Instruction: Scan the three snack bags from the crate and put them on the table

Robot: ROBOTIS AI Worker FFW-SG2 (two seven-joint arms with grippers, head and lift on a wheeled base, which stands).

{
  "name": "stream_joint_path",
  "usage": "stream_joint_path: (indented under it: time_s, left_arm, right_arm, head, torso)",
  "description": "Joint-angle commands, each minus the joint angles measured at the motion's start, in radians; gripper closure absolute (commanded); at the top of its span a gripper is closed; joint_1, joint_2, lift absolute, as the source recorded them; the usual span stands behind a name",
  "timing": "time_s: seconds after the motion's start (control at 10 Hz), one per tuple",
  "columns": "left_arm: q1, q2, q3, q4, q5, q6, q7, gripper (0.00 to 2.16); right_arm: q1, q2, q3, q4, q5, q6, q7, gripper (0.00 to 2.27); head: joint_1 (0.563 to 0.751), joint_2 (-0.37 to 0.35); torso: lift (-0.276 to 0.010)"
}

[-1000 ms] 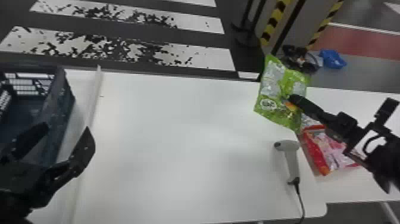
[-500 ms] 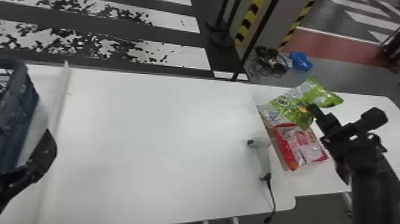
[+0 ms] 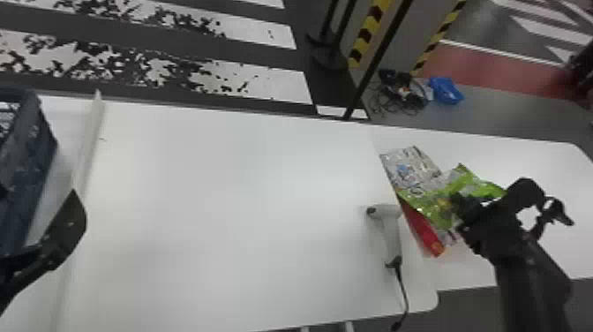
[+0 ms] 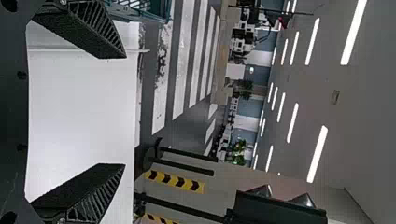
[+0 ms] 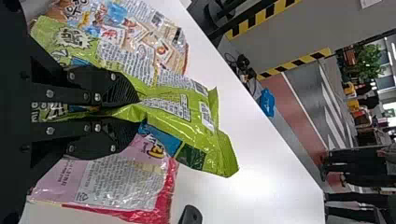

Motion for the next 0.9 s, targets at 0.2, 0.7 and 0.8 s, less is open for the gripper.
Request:
stream_joint_path:
  time_s: [0.2,0.7,0.8]
  left_arm:
    - [0.003,0.004,-0.01,-0.011,0.001,0.003,0.0,0.03]
    - [0.003,0.002,-0.045,-0.037,-0.009,0.018,0.009,0.03]
    - [0.005,0.001,-0.053,-0.043,-0.009,0.018,0.014,0.03]
  right_arm:
    - [0.088,0.003,0.019,-0.14,0.007,0.035,-0.047,0.04]
    - [0.405,0.067,0.025,-0.761,0.047,0.05,-0.111,0.06]
    - [0.454,0.101,0.051,-0.871,0.06,0.09,-0.071,0.06]
  head:
    - [0.695,-0.35]
    - [0.695,-0.35]
    - [0.695,-0.35]
  torso:
    - [-0.094]
    - [-0.094]
    - [-0.094]
